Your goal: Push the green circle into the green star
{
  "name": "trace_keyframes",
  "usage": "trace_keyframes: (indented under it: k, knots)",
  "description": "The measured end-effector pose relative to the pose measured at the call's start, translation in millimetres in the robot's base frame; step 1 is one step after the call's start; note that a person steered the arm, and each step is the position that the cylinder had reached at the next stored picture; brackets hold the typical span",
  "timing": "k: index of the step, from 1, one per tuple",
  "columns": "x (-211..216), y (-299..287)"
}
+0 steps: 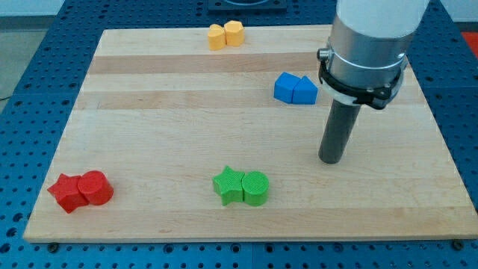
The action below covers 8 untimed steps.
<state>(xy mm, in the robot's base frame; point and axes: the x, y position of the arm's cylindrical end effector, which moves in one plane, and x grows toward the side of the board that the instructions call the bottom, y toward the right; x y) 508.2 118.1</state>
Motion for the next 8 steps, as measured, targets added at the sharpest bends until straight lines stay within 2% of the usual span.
trace_keyframes:
  k: [2, 3, 4, 5, 8]
  knots:
    - [-27, -3]
    - [-41, -40]
    - [-43, -115]
    - [-53, -160]
    - [-60, -178]
